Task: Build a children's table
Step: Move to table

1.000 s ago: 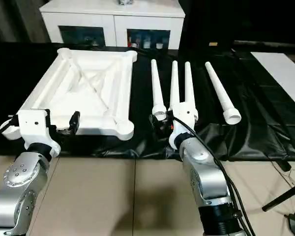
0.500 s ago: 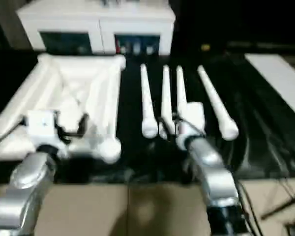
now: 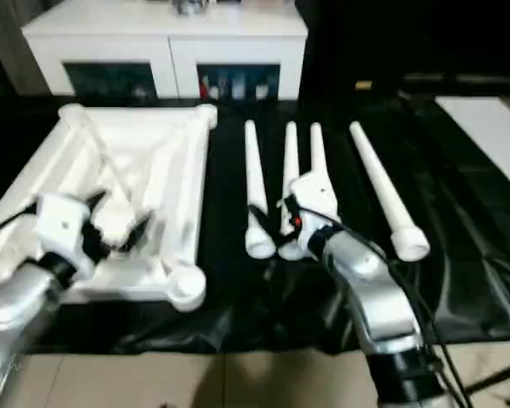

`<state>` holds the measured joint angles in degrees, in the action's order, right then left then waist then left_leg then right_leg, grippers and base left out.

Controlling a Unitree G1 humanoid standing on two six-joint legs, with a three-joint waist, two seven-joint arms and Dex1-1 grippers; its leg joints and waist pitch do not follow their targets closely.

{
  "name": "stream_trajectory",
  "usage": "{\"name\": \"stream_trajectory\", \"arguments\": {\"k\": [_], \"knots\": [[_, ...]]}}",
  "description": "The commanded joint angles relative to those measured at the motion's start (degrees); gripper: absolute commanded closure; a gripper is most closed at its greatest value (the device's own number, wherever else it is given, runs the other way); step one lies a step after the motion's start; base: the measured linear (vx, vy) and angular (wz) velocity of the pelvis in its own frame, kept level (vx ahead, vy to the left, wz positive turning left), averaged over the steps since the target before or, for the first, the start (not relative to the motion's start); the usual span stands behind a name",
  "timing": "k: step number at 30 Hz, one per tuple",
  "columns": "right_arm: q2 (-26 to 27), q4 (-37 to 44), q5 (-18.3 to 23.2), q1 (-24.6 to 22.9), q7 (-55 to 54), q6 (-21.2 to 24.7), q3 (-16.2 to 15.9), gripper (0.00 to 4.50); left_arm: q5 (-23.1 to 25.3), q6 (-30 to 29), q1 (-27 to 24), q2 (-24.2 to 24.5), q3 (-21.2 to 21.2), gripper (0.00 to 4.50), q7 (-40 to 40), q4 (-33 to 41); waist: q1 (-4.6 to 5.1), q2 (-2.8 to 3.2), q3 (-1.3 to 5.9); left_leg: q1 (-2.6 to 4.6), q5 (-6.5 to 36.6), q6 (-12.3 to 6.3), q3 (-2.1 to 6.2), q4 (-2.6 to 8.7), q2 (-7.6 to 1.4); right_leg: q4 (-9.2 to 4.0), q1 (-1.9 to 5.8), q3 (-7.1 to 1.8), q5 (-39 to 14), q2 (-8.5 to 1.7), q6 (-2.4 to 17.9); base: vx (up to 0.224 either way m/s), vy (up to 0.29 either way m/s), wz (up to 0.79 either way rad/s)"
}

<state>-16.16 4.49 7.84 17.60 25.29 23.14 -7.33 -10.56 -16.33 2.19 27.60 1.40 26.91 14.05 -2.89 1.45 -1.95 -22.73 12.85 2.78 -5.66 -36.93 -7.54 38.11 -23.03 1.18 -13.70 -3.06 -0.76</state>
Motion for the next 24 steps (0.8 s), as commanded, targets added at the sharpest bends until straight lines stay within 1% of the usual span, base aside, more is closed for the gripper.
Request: {"name": "stream_trajectory", "arguments": {"k": [1, 2, 3, 4, 5, 6, 7, 8, 9, 10, 11, 12, 13, 14, 15, 16, 17, 18, 19, 20, 21, 22, 23, 24], "knots": [[-0.46, 0.94, 0.76, 1.18, 1.58, -0.60, -1.11, 0.00, -0.88, 1.49, 0.03, 3.57, -1.91, 0.04, 9.27, -1.57, -0.21, 0.49, 2.64, 1.26, 5.94, -1.32, 0.23, 4.87, -3.51, -4.57, 3.34, -2.05, 5.07, -3.93, 11.10, -0.032, -0.064, -0.04], [-0.46, 0.94, 0.76, 1.18, 1.58, -0.60, -1.11, 0.00, -0.88, 1.49, 0.03, 3.57, -1.91, 0.04, 9.27, -1.57, -0.37, 0.51, 2.40, 1.61, 9.32, -0.57, -0.08, 5.48, -3.77, -4.83, 3.07, -2.17, -0.12, -3.79, 12.15, 0.000, 0.000, 0.00], [-0.55, 0.73, 0.99, 1.48, 2.11, -0.49, -1.42, 0.00, -0.76, 2.28, 0.13, 5.52, -2.93, 0.04, 12.37, -2.11, -0.25, 0.41, 2.13, 1.55, 11.22, -0.29, -0.20, 5.78, -3.85, -5.09, 2.96, -2.25, -2.90, -3.79, 12.18, 0.000, 0.000, 0.00], [-0.71, 0.53, 1.40, 1.70, 3.07, 0.01, -1.87, 0.00, -0.07, 3.69, 0.29, 7.69, -4.29, 0.04, 15.45, -2.87, -0.35, 0.59, 2.00, 1.86, 14.53, 0.64, -0.43, 6.06, -4.08, -5.37, 2.66, -2.39, -7.47, -3.94, 12.03, 0.000, 0.000, 0.00], [-1.52, 0.44, 1.22, 1.75, 4.96, -0.34, -2.95, 0.00, 0.36, 4.61, 0.80, 9.79, -5.81, 0.04, 18.84, -3.82, -0.35, 0.68, 1.92, 2.09, 16.80, 1.39, -0.51, 6.27, -4.24, -5.56, 2.37, -2.48, -10.12, -3.94, 11.63, 0.000, 0.000, 0.00], [-2.40, 0.57, 1.26, 1.61, 6.93, -0.56, -3.87, 0.00, 0.69, 5.22, 1.43, 11.08, -6.90, 0.04, 21.17, -4.67, -0.32, 0.80, 1.91, 2.07, 17.41, 1.77, -0.57, 6.35, -4.28, -5.53, 2.37, -2.54, -10.67, -3.98, 11.42, 0.000, 0.000, 0.00], [-2.90, 0.64, 1.27, 1.52, 8.16, -0.70, -4.34, 0.00, 0.71, 5.63, 1.84, 11.89, -7.54, 0.04, 22.54, -5.25, -0.26, 0.73, 1.79, 2.12, 18.55, 2.19, -0.61, 6.53, -4.34, -5.59, 2.29, -2.61, -11.65, -4.01, 11.02, 0.000, 0.000, 0.00], [-4.54, 1.49, 1.50, 1.00, 11.45, -1.36, -5.62, 0.00, 0.39, 5.75, 2.89, 12.88, -8.66, 0.21, 25.11, -6.39, -0.45, 0.79, 1.64, 2.44, 19.82, 2.45, -0.72, 6.57, -4.36, -5.80, 2.02, -2.74, -13.09, -4.12, 10.80, 0.000, 0.000, 0.00], [-4.54, 1.49, 1.50, 1.00, 11.45, -1.36, -5.62, 0.00, 0.39, 5.75, 2.89, 12.88, -8.66, 0.31, 25.11, -6.39, -0.45, 0.68, 1.57, 2.57, 20.43, 2.47, -0.81, 6.62, -4.32, -5.92, 2.00, -2.78, -14.07, -4.11, 10.68, 0.000, 0.000, 0.00], [-7.67, 3.28, 2.28, -0.07, 17.13, -1.43, -7.65, 0.00, 0.89, 6.88, 4.67, 13.99, -10.42, 0.39, 28.43, -8.67, -0.68, 0.70, 1.56, 2.84, 20.95, 2.42, -0.95, 6.65, -4.36, -6.21, 1.94, -2.96, -15.56, -4.23, 10.35, 0.000, 0.000, 0.00], [-9.87, 4.43, 2.95, -0.75, 20.92, -1.07, -8.87, 0.00, 1.15, 7.65, 6.04, 14.66, -11.59, 0.42, 31.45, -10.66, -1.13, 0.60, 1.62, 3.17, 20.69, 1.81, -1.14, 6.57, -4.47, -6.36, 1.89, -3.16, -15.60, -4.22, 9.88, 0.000, 0.000, 0.00], [-9.87, 4.43, 2.95, -0.75, 20.92, -1.07, -8.87, 0.00, 1.15, 7.65, 6.04, 14.66, -11.59, 0.53, 31.45, -10.66, -1.10, 0.56, 1.65, 3.02, 19.86, 1.68, -1.25, 6.57, -4.51, -6.15, 1.98, -3.27, -14.80, -4.33, 10.11, 0.000, 0.000, 0.00], [-11.88, 5.25, 3.56, -1.12, 23.76, -0.29, -9.64, 0.00, 1.76, 8.70, 7.48, 15.67, -12.90, 0.53, 35.18, -13.32, -1.02, 0.56, 1.78, 2.38, 17.39, 1.39, -1.34, 6.73, -4.52, -6.14, 2.57, -3.19, -13.43, -4.55, 10.38, 0.000, 0.000, 0.00], [-12.81, 5.74, 4.00, -1.18, 24.97, 0.14, -9.98, 0.00, 2.40, 9.84, 8.56, 16.18, -13.58, 0.81, 36.51, -15.22, -1.02, 0.66, 2.06, 2.26, 15.18, 1.41, -1.43, 6.62, -4.71, -5.75, 2.60, -3.07, -10.55, -4.48, 10.70, 0.000, 0.000, 0.00], [-13.33, 6.15, 4.44, -1.17, 25.74, 0.61, -10.12, 0.00, 3.11, 10.80, 9.22, 16.29, -14.00, 0.86, 36.87, -16.75, -0.95, 0.56, 2.02, 2.24, 14.74, 1.17, -1.46, 6.62, -4.60, -5.81, 2.62, -2.98, -9.71, -4.31, 10.78, 0.000, 0.000, 0.00], [-13.55, 6.36, 4.68, -1.16, 26.10, 0.87, -10.16, 0.00, 3.49, 11.31, 9.63, 16.32, -14.19, 0.86, 36.94, -17.56, -0.87, 0.60, 2.19, 2.18, 13.42, 1.03, -1.54, 6.45, -4.60, -5.54, 2.77, -2.94, -7.25, -4.34, 11.50, 0.000, 0.000, 0.00], [-13.96, 6.85, 5.27, -1.07, 26.94, 1.47, -10.27, 0.00, 3.85, 12.15, 10.61, 16.33, -14.70, 1.01, 37.76, -19.43, -0.80, 0.49, 2.25, 2.12, 12.34, 0.81, -1.61, 6.37, -4.59, -5.43, 2.89, -2.86, -5.67, -4.37, 12.18, 0.000, 0.000, 0.00], [-14.23, 7.18, 5.64, -1.00, 27.50, 1.86, -10.35, 0.00, 4.02, 12.67, 11.26, 16.35, -15.03, 1.01, 38.39, -20.66, -0.80, 0.49, 2.25, 2.12, 12.34, 0.81, -1.61, 6.37, -4.59, -5.43, 2.89, -2.86, -5.67, -4.37, 12.18, 0.000, 0.000, 0.00], [-14.57, 7.63, 6.09, -0.88, 28.20, 2.68, -10.71, 0.00, 3.82, 12.65, 12.31, 16.24, -15.38, 1.15, 39.66, -22.30, -0.78, 0.39, 2.47, 2.02, 10.13, 0.30, -1.64, 6.22, -4.60, -5.16, 3.19, -2.79, -2.78, -4.45, 12.86, 0.000, 0.000, 0.00], [-15.20, 8.14, 6.37, -0.72, 29.42, 3.25, -11.37, 0.00, 4.00, 12.98, 13.88, 16.12, -15.99, 1.26, 41.07, -24.83, -0.84, 0.47, 2.66, 2.13, 8.67, -0.10, -1.71, 6.02, -4.60, -4.93, 3.13, -2.66, -0.46, -4.32, 13.38, 0.000, 0.000, 0.00], [-15.53, 8.35, 6.51, -0.65, 30.00, 3.48, -11.67, 0.00, 4.13, 13.34, 14.68, 16.03, -16.28, 1.31, 41.72, -26.15, -0.83, 0.49, 2.63, 2.15, 8.26, -0.31, -1.74, 6.03, -4.58, -4.91, 3.14, -2.62, 0.35, -4.28, 13.65, 0.000, 0.000, 0.00], [-15.84, 8.73, 6.74, -0.58, 30.69, 4.14, -12.03, 0.00, 4.77, 14.51, 16.23, 15.70, -16.77, 1.33, 42.54, -28.79, -0.84, 0.12, 2.64, 2.14, 7.62, -0.71, -1.85, 5.99, -4.56, -4.84, 3.26, -2.58, 1.53, -4.33, 14.24, 0.000, 0.000, 0.00], [-15.88, 8.87, 6.71, -0.44, 30.95, 4.69, -12.27, 0.00, 5.18, 15.35, 17.61, 15.31, -17.06, 1.37, 43.36, -31.06, -0.88, 0.18, 2.69, 2.19, 7.67, -0.91, -1.90, 6.00, -4.64, -4.90, 3.27, -2.55, 1.63, -4.40, 14.54, 0.000, 0.000, 0.00], [-15.90, 8.94, 6.59, -0.28, 31.05, 5.31, -12.62, 0.00, 5.36, 15.61, 18.67, 15.04, -17.25, 1.60, 44.02, -32.61, -0.88, 0.07, 2.73, 2.20, 7.38, -0.91, -1.94, 5.99, -4.68, -4.83, 3.32, -2.55, 2.11, -4.42, 14.70, 0.000, 0.000, 0.00]]}}
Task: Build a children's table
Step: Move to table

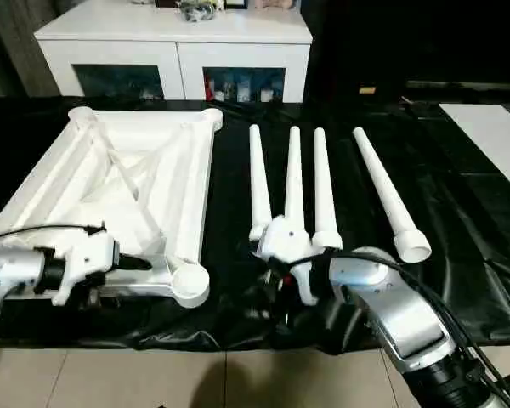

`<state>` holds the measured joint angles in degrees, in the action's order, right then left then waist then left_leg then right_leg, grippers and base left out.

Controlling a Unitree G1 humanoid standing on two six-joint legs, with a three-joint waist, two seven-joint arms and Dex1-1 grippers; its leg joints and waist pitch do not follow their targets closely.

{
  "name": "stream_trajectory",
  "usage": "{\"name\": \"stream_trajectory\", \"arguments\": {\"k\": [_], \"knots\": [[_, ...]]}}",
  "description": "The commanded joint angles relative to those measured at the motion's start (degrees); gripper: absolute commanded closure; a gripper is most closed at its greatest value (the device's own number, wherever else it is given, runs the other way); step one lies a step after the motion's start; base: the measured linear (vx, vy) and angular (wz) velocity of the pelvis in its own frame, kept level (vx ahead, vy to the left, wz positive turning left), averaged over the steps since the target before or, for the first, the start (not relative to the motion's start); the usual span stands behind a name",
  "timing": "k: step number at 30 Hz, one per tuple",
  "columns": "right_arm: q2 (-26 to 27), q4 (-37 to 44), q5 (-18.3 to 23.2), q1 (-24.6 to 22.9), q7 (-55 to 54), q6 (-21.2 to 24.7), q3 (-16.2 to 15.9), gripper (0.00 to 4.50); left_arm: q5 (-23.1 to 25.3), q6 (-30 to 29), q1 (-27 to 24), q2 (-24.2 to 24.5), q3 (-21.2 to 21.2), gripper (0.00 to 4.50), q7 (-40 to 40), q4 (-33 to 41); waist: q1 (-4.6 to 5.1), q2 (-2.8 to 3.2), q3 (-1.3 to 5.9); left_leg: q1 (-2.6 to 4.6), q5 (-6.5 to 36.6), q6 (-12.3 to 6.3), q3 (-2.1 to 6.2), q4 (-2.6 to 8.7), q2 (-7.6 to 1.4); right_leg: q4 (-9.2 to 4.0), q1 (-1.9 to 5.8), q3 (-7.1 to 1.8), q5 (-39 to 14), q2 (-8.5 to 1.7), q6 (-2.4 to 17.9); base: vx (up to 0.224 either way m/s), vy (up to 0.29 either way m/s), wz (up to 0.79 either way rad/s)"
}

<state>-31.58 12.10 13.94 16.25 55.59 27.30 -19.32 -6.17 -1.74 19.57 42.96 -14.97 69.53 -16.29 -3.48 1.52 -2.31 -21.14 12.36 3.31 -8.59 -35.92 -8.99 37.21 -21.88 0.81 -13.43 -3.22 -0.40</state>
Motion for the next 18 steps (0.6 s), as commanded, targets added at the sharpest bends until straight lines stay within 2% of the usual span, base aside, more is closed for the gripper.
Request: {"name": "stream_trajectory", "arguments": {"k": [1, 6, 8, 9, 12, 14, 18], "knots": [[-0.54, 1.40, 0.33, 1.24, 0.99, 1.66, -1.00, 0.00, 1.14, 1.40, 2.39, -0.52, -1.14, 1.69, 2.38, -4.04, -0.32, 0.06, 3.22, 0.69, 6.99, -1.59, 0.98, 4.98, -3.31, -3.83, 2.21, -2.12, 3.08, -4.31, 14.59, 0.000, 0.000, 0.00], [-0.77, 2.09, 0.42, 1.66, 1.36, 3.86, -1.87, 0.00, 1.53, 2.78, 5.60, -0.70, -2.03, 1.93, 5.83, -8.95, -0.44, 0.38, 3.19, 0.71, 6.79, -1.71, 0.87, 4.93, -3.38, -3.74, 2.22, -2.13, 4.80, -4.49, 15.38, 0.000, 0.000, 0.00], [-0.69, 2.40, 0.31, 1.84, 1.44, 4.21, -2.21, 0.00, 1.88, 2.87, 6.21, -0.34, -2.82, 2.16, 7.74, -10.05, -0.50, 0.43, 2.95, 0.84, 9.19, -0.65, 0.86, 5.23, -3.59, -4.09, 2.15, -2.23, 1.58, -4.70, 15.47, 0.000, 0.000, 0.00], [-0.57, 2.57, 0.26, 1.96, 1.38, 4.41, -2.35, 0.00, 2.25, 3.13, 6.43, -0.10, -3.25, 2.19, 8.63, -10.64, -0.52, 0.64, 2.95, 0.87, 9.75, -0.32, 0.91, 5.27, -3.64, -3.99, 2.14, -2.22, 0.99, -4.71, 15.48, 0.000, 0.000, 0.00], [-0.24, 2.80, -0.08, 2.29, 0.95, 4.62, -2.63, 0.00, 3.04, 3.72, 6.67, 0.15, -3.72, 2.39, 9.45, -11.76, -0.47, 0.72, 2.87, 0.95, 11.05, 0.47, 0.89, 5.45, -3.72, -4.13, 2.11, -2.30, -0.35, -4.69, 15.22, 0.000, 0.000, 0.00], [-0.02, 3.04, -0.13, 2.44, 0.77, 5.12, -2.73, 0.00, 4.05, 5.03, 7.39, -0.06, -3.96, 2.52, 9.21, -13.96, -0.50, 0.87, 2.96, 0.99, 10.91, 0.77, 0.90, 5.41, -3.74, -4.03, 2.11, -2.27, 0.64, -4.71, 15.38, 0.000, 0.000, 0.00], [0.16, 3.25, -0.24, 2.51, 0.69, 5.53, -2.91, 0.00, 5.89, 7.23, 8.37, -0.26, -4.24, 2.85, 8.32, -17.27, -0.51, 0.78, 3.06, 0.96, 9.99, 0.69, 0.87, 5.34, -3.73, -3.88, 2.22, -2.22, 3.18, -4.69, 15.71, 0.000, 0.000, 0.00]]}}
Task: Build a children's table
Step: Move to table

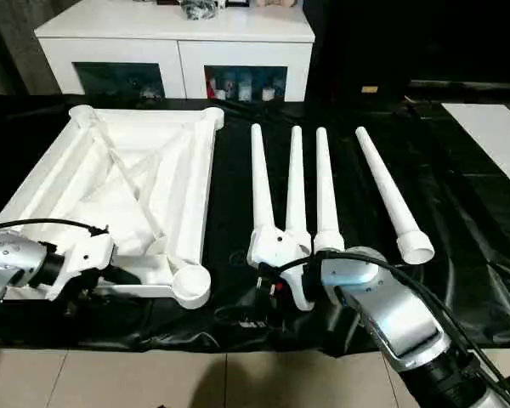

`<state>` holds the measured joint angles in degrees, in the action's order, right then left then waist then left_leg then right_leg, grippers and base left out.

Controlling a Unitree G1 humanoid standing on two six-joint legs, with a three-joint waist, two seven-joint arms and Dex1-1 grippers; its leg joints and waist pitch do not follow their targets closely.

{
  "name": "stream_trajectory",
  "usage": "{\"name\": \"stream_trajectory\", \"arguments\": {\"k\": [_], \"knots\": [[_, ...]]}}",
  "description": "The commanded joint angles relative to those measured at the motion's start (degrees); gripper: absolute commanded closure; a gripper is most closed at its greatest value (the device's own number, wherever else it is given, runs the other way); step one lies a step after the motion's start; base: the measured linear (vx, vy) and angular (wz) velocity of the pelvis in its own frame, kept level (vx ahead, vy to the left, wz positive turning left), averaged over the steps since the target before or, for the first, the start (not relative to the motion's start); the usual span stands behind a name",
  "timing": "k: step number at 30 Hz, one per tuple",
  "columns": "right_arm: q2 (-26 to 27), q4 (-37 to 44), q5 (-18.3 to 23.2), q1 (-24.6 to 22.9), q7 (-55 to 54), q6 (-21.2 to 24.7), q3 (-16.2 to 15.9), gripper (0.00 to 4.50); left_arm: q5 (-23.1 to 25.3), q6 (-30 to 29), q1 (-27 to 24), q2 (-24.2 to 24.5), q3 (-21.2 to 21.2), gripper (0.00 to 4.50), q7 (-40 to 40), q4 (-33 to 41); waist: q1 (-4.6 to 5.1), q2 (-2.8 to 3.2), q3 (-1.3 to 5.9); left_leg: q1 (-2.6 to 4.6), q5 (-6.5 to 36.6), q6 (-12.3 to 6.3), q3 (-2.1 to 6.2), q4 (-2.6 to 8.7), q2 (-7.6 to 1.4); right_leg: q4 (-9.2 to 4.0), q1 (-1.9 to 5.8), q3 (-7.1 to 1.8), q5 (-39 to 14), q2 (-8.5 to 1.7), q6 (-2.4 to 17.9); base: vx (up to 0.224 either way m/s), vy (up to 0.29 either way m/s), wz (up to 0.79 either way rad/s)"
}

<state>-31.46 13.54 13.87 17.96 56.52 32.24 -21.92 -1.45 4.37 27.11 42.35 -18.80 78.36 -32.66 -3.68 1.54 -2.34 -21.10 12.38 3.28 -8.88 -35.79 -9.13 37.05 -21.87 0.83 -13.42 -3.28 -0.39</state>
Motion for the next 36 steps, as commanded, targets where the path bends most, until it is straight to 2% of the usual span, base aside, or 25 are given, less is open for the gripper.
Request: {"name": "stream_trajectory", "arguments": {"k": [1, 10, 12, 15, 18, 19, 22, 23, 27, 30, 32, 34, 36], "knots": [[0.10, 1.75, -0.20, 0.85, -0.26, 0.63, -0.34, 0.00, 1.38, 1.12, 0.94, 0.36, -0.45, 2.95, -0.58, -1.20, -0.30, 0.79, 3.05, 0.90, 10.05, 0.77, 1.17, 5.23, -3.64, -3.73, 2.23, -2.23, 3.28, -4.67, 15.75, 0.000, 0.000, 0.00], [1.37, 0.23, -1.17, 1.63, -1.95, 0.46, -0.49, 0.00, 2.99, 1.49, 2.06, 0.04, 0.76, 3.62, -4.88, -5.12, -0.33, 0.71, 2.84, 0.98, 11.96, 1.58, 1.11, 5.46, -3.73, -3.96, 2.07, -2.37, 0.32, -4.77, 15.55, 0.000, 0.000, 0.00], [1.99, -0.47, -1.68, 2.02, -2.79, 0.17, -0.43, 0.00, 3.12, 1.60, 2.51, -0.14, 1.75, 3.70, -6.16, -6.74, -0.36, 0.67, 2.75, 1.12, 13.14, 1.93, 1.03, 5.54, -3.77, -4.12, 1.90, -2.40, -1.90, -4.75, 15.28, 0.000, 0.000, 0.00], [2.56, -1.47, -2.31, 2.43, -3.59, -0.37, -0.26, 0.00, 3.70, 1.98, 3.09, -0.18, 2.78, 4.04, -8.27, -8.36, -0.31, 0.51, 2.68, 1.08, 13.48, 2.37, 1.08, 5.69, -3.78, -4.29, 1.85, -2.47, -4.13, -4.85, 14.64, 0.000, 0.000, 0.00], [2.72, -1.91, -2.67, 2.60, -4.01, -0.59, -0.20, 0.00, 4.57, 2.76, 3.91, -0.29, 3.12, 4.10, -11.06, -9.98, -0.11, 0.54, 2.77, 0.74, 12.09, 2.49, 1.23, 5.75, -3.81, -4.09, 2.13, -2.40, -2.18, -4.85, 14.25, 0.000, 0.000, 0.00], [2.94, -2.33, -3.22, 2.81, -4.62, -0.80, -0.14, 0.00, 5.27, 3.07, 4.70, -0.54, 3.39, 4.20, -13.73, -11.29, 0.08, 0.27, 2.87, 0.62, 11.18, 2.32, 1.20, 5.63, -3.71, -3.92, 2.27, -2.35, -0.48, -4.80, 14.32, 0.000, 0.000, 0.00], [3.38, -3.68, -4.33, 3.49, -5.99, -0.87, 0.01, 0.00, 7.29, 3.73, 6.42, -0.85, 3.11, 4.29, -18.83, -13.81, 0.26, 0.29, 3.07, 0.58, 8.96, 1.69, 1.05, 5.19, -3.40, -3.89, 2.42, -2.35, 2.25, -4.78, 14.66, 0.000, 0.000, 0.00], [3.41, -3.86, -4.43, 3.62, -6.11, -0.87, 0.02, 0.00, 7.74, 3.94, 6.69, -0.81, 2.94, 4.30, -19.63, -14.21, 0.41, 0.18, 3.11, 0.34, 7.79, 1.56, 1.13, 5.18, -3.42, -3.73, 2.67, -2.28, 3.79, -4.74, 14.58, 0.000, 0.000, 0.00], [3.45, -4.59, -4.82, 4.08, -7.01, -0.87, 0.08, 0.00, 10.01, 6.15, 7.99, -0.96, 2.49, 4.41, -23.04, -16.75, 0.97, 0.19, 3.26, 0.53, 6.11, 0.56, 0.97, 4.91, -3.37, -3.59, 2.68, -2.21, 7.93, -4.58, 15.34, 0.000, 0.000, 0.00], [3.74, -5.32, -5.87, 4.27, -8.10, -0.80, 0.14, 0.00, 11.98, 8.35, 9.34, -0.99, 1.89, 4.46, -26.49, -19.52, 0.85, 0.31, 3.16, 0.72, 6.64, 0.38, 0.85, 4.92, -3.47, -3.73, 2.43, -2.20, 7.34, -4.52, 15.74, 0.000, 0.000, 0.00], [3.97, -5.82, -6.36, 4.41, -8.59, -0.92, 0.18, 0.00, 12.65, 10.28, 10.09, -1.22, 1.76, 4.46, -28.41, -20.98, 0.63, 0.32, 3.04, 0.89, 8.15, 0.74, 0.85, 5.08, -3.54, -3.93, 2.37, -2.24, 4.89, -4.52, 15.45, 0.000, 0.000, 0.00], [4.15, -6.24, -6.63, 4.55, -8.87, -1.11, 0.18, 0.00, 11.69, 12.88, 10.41, -1.95, 2.46, 4.46, -28.46, -21.76, 0.48, 0.39, 2.99, 1.00, 9.24, 1.49, 0.95, 5.23, -3.71, -3.94, 2.28, -2.28, 3.47, -4.67, 15.26, 0.000, 0.000, 0.00], [4.19, -6.38, -6.77, 4.60, -9.12, -1.14, 0.17, 0.00, 10.87, 14.60, 10.48, -2.56, 2.92, 4.46, -28.07, -22.03, 0.38, 0.44, 3.10, 1.08, 8.89, 1.81, 0.86, 5.21, -3.82, -3.80, 2.26, -2.33, 4.69, -4.69, 15.37, 0.000, 0.000, 0.00]]}}
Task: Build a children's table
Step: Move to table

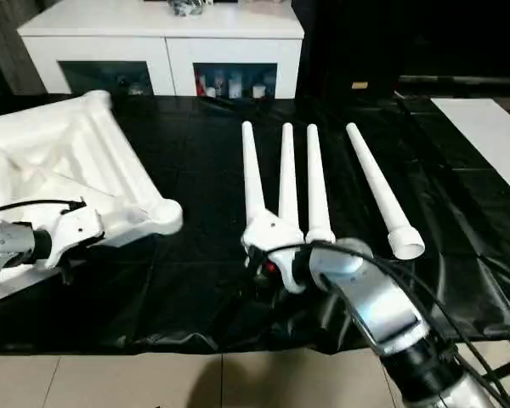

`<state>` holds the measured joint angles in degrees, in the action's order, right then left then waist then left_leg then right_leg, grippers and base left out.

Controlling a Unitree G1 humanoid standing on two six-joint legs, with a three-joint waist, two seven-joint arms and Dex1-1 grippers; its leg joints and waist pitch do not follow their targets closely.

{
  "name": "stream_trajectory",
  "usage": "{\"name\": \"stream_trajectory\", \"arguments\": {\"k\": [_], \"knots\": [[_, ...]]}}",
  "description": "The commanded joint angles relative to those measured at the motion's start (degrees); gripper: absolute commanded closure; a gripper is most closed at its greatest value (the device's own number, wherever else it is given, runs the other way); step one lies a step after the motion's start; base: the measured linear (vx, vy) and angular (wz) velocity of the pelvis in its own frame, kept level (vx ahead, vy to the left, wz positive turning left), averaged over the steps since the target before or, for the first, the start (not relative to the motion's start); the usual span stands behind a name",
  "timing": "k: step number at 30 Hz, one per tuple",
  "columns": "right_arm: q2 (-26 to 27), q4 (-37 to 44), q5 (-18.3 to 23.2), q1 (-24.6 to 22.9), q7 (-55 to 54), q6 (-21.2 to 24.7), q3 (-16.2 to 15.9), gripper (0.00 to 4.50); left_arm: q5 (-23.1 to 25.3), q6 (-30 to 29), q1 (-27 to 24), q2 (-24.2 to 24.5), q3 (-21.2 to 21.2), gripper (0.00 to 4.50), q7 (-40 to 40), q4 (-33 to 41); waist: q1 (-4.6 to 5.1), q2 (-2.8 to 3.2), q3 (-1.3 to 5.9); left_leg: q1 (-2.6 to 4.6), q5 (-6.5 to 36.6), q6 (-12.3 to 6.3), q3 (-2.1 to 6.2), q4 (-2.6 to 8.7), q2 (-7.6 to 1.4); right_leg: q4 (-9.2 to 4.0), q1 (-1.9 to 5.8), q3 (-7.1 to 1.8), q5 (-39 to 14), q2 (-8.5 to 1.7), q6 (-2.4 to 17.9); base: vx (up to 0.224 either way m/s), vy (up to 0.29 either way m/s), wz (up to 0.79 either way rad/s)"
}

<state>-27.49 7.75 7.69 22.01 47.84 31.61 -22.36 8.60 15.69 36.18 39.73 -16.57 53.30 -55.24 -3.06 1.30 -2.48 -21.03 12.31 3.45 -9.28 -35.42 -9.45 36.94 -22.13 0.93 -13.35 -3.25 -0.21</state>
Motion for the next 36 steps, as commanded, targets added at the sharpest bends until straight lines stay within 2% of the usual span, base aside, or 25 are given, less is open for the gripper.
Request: {"name": "stream_trajectory", "arguments": {"k": [1, 4, 5, 6, 9, 11, 14, 15, 16, 17, 19, 20, 23, 24, 25, 26, 27, 28, 29, 30, 31, 32, 33, 34, 36], "knots": [[0.22, -0.66, -0.69, 0.57, -0.60, -0.52, 0.60, 0.00, 0.61, 4.14, 1.44, -0.18, 0.80, 4.46, -3.02, 0.43, -0.43, 0.69, 3.35, 0.94, 7.95, 1.50, 1.21, 4.69, -3.44, -3.53, 2.53, -2.43, 6.66, -4.69, 15.27, 0.000, 0.000, 0.00], [0.41, -1.29, -1.40, 0.78, -1.81, -0.57, 0.79, 0.00, 0.23, 6.62, 1.64, -1.33, 1.35, 4.46, -3.67, 0.16, -0.81, 0.76, 3.51, 0.94, 6.19, 1.20, 1.13, 4.53, -3.37, -3.27, 2.58, -2.35, 10.10, -4.71, 15.40, 0.000, 0.000, 0.00], [0.53, -1.51, -1.55, 0.86, -2.14, -0.63, 0.92, 0.00, -0.26, 6.40, 1.60, -1.51, 1.61, 3.90, -2.81, 0.38, -0.85, 0.54, 3.45, 0.90, 6.48, 1.21, 1.05, 4.55, -3.34, -3.30, 2.61, -2.33, 9.80, -4.67, 15.39, 0.000, 0.000, 0.00], [0.83, -1.79, -1.78, 1.00, -2.81, -0.44, 1.25, 0.00, -1.75, 6.29, 1.46, -1.67, 2.20, 3.76, 0.17, 0.82, -0.98, 0.56, 3.41, 0.91, 6.56, 1.27, 1.05, 4.58, -3.36, -3.32, 2.60, -2.35, 9.44, -4.71, 15.34, 0.000, 0.000, 0.00], [1.30, -1.81, -1.22, 1.27, -3.25, 0.68, 2.01, 0.00, -6.10, 5.45, 0.56, -1.57, 4.08, 3.69, 6.62, 2.59, -1.24, 0.68, 3.34, 0.97, 7.63, 1.91, 1.03, 4.75, -3.47, -3.41, 2.50, -2.40, 7.39, -4.92, 15.37, 0.000, 0.000, 0.00], [1.34, -1.70, -1.05, 1.33, -3.26, 0.94, 2.16, 0.00, -7.44, 4.80, 0.06, -1.24, 4.69, 3.35, 8.58, 3.54, -1.44, 0.58, 3.14, 1.06, 9.31, 2.51, 0.90, 4.88, -3.50, -3.45, 2.33, -2.39, 5.43, -4.81, 15.34, 0.000, 0.000, 0.00], [1.83, -1.35, -0.53, 1.56, -3.58, 1.27, 2.80, 0.00, -10.29, 3.14, -0.86, -0.28, 6.71, 3.28, 10.79, 5.49, -1.52, 0.71, 3.11, 1.15, 10.08, 2.76, 0.78, 4.91, -3.50, -3.54, 2.19, -2.47, 3.75, -4.82, 14.87, 0.000, 0.000, 0.00], [3.47, -1.95, 0.57, 2.90, -5.06, 2.56, 4.53, 0.00, -14.02, 0.48, -1.88, 0.65, 9.83, 3.10, 11.32, 8.62, -1.42, 0.70, 3.07, 1.13, 10.38, 2.96, 0.77, 4.99, -3.51, -3.56, 2.22, -2.46, 2.97, -4.75, 14.60, 0.000, 0.000, 0.00], [4.20, -2.37, 0.99, 3.50, -5.73, 3.20, 5.28, 0.00, -15.25, -0.48, -2.21, 0.88, 10.94, 2.96, 11.35, 9.78, -1.33, 0.73, 3.11, 1.11, 10.27, 3.18, 0.76, 4.98, -3.53, -3.33, 2.21, -2.48, 3.18, -4.87, 14.85, 0.000, 0.000, 0.00], [6.26, -4.46, 1.75, 5.36, -8.17, 5.25, 7.44, 0.00, -17.40, -2.22, -2.82, 1.25, 13.06, 2.88, 10.71, 12.05, -0.78, 0.30, 3.20, 0.96, 9.48, 3.18, 0.71, 4.94, -3.34, -3.29, 2.15, -2.35, 3.63, -4.63, 15.24, 0.000, 0.000, 0.00], [7.46, -5.82, 2.08, 6.43, -9.67, 6.50, 8.71, 0.00, -18.42, -2.95, -3.12, 1.37, 14.17, 2.82, 10.42, 13.11, -0.58, 0.67, 3.16, 1.12, 9.49, 3.50, 0.66, 4.92, -3.28, -3.46, 1.92, -2.29, 2.36, -4.50, 15.58, 0.000, 0.000, 0.00], [10.16, -11.17, 1.75, 10.09, -13.94, 8.51, 11.12, 0.00, -20.45, -5.99, -4.83, 1.86, 16.26, 2.66, 9.01, 16.92, -0.39, 0.48, 3.13, 1.11, 9.20, 3.64, 0.57, 4.86, -3.29, -3.29, 1.87, -2.36, 2.76, -4.45, 15.75, 0.000, 0.000, 0.00], [12.13, -16.53, 0.71, 13.66, -17.24, 9.68, 12.12, 0.00, -21.83, -9.52, -7.18, 2.25, 17.44, 2.43, 7.65, 21.98, -0.04, 0.78, 3.13, 1.11, 8.10, 4.38, 0.41, 4.89, -3.06, -3.33, 1.88, -2.24, 3.08, -4.08, 15.09, 0.000, 0.000, 0.00], [15.04, -28.42, -1.48, 20.43, -23.76, 6.81, 13.25, 0.00, -24.47, -17.16, -12.41, 1.60, 17.05, 2.41, 6.38, 34.57, -0.15, 0.81, 3.33, 1.34, 7.48, 4.52, 0.27, 4.75, -3.18, -3.14, 1.76, -2.26, 4.39, -4.22, 15.16, 0.000, 0.000, 0.00], [15.04, -28.42, -1.48, 20.43, -23.76, 6.81, 13.25, 0.00, -24.47, -17.16, -12.41, 1.60, 17.05, 2.35, 6.38, 34.57, 0.55, 0.74, 3.30, 0.67, 6.33, 4.79, 0.56, 4.90, -3.15, -3.03, 2.12, -2.23, 5.13, -4.45, 15.68, 0.000, 0.000, 0.00], [16.43, -35.86, -2.15, 24.40, -27.40, 4.26, 14.17, 0.00, -26.29, -20.98, -14.93, 0.44, 16.25, 2.21, 5.22, 41.52, 0.12, 0.59, 3.47, 1.27, 6.53, 5.23, 0.05, 4.59, -3.37, -3.12, 1.64, -2.28, 4.86, -4.63, 16.00, 0.000, 0.000, 0.00], [17.34, -41.32, -2.59, 27.29, -30.37, 2.03, 14.94, 0.00, -27.42, -23.38, -16.51, -0.52, 15.57, 2.07, 4.20, 46.18, 0.02, 0.53, 3.39, 0.83, 5.34, 4.81, -0.03, 4.60, -3.12, -3.18, 2.01, -2.27, 5.62, -4.24, 16.02, 0.000, 0.000, 0.00], [18.21, -46.29, -1.92, 29.94, -32.51, 0.78, 16.61, 0.00, -28.31, -25.54, -17.31, -1.53, 14.99, 2.07, 2.86, 49.77, 0.09, 0.11, 3.42, 0.80, 4.70, 4.53, -0.16, 4.50, -3.16, -3.04, 1.88, -2.33, 6.39, -4.15, 16.09, 0.000, 0.000, 0.00], [18.65, -49.76, -1.27, 31.81, -32.74, 0.18, 17.50, 0.00, -29.07, -27.17, -17.61, -2.48, 14.60, 1.97, 1.60, 52.13, 0.08, 0.23, 3.55, 0.61, 3.98, 4.01, -0.07, 4.40, -3.14, -2.81, 2.10, -2.38, 7.42, -4.29, 16.59, 0.000, 0.000, 0.00], [18.65, -49.76, -1.27, 31.81, -32.74, 0.18, 17.50, 0.00, -29.07, -27.17, -17.61, -2.48, 14.60, 1.97, 1.60, 52.13, -0.30, 0.34, 3.48, 0.76, 3.67, 3.57, -0.19, 4.37, -3.09, -3.01, 1.91, -2.26, 7.79, -4.03, 16.35, 0.000, 0.000, 0.00], [18.94, -53.42, -0.85, 33.94, -32.74, 0.84, 17.95, 0.00, -30.38, -28.55, -17.55, -3.77, 14.25, 1.89, 0.21, 54.20, -0.36, -0.16, 3.54, 0.68, 1.95, 2.71, -0.51, 4.16, -2.93, -2.60, 1.93, -2.22, 10.79, -3.55, 16.08, 0.000, 0.000, 0.00], [19.25, -56.66, -0.66, 35.90, -32.58, 2.79, 18.32, 0.00, -31.81, -30.05, -17.39, -4.87, 14.14, 1.65, -1.18, 56.04, -0.33, 0.01, 3.70, 0.49, 0.20, 2.32, -0.27, 4.09, -2.83, -2.31, 2.25, -2.03, 13.41, -3.44, 16.05, 0.000, 0.000, 0.00], [19.25, -56.66, -0.66, 35.90, -32.58, 2.79, 18.32, 0.00, -31.81, -30.05, -17.39, -4.87, 14.14, 1.60, -1.18, 56.04, -0.25, -0.12, 3.68, 0.37, -0.68, 2.09, -0.29, 4.00, -2.71, -2.21, 2.31, -1.99, 14.67, -3.28, 15.99, 0.000, 0.000, 0.00], [19.78, -60.89, -0.45, 38.27, -29.88, 5.96, 18.30, 0.00, -32.75, -32.28, -17.31, -5.59, 13.72, 1.58, -2.73, 58.91, -0.24, -0.96, 3.66, 0.15, -1.40, 1.33, -0.44, 3.93, -2.63, -2.23, 2.53, -1.97, 16.06, -3.22, 15.78, 0.000, 0.000, 0.00], [20.05, -62.67, -0.24, 39.12, -28.50, 7.43, 18.41, 0.00, -32.91, -33.31, -17.45, -5.72, 13.57, 1.36, -3.28, 60.24, -0.35, -0.50, 3.73, 0.05, -1.55, 0.53, -0.28, 3.80, -2.78, -2.11, 2.55, -1.92, 15.97, -3.49, 16.08, 0.000, 0.000, 0.00]]}}
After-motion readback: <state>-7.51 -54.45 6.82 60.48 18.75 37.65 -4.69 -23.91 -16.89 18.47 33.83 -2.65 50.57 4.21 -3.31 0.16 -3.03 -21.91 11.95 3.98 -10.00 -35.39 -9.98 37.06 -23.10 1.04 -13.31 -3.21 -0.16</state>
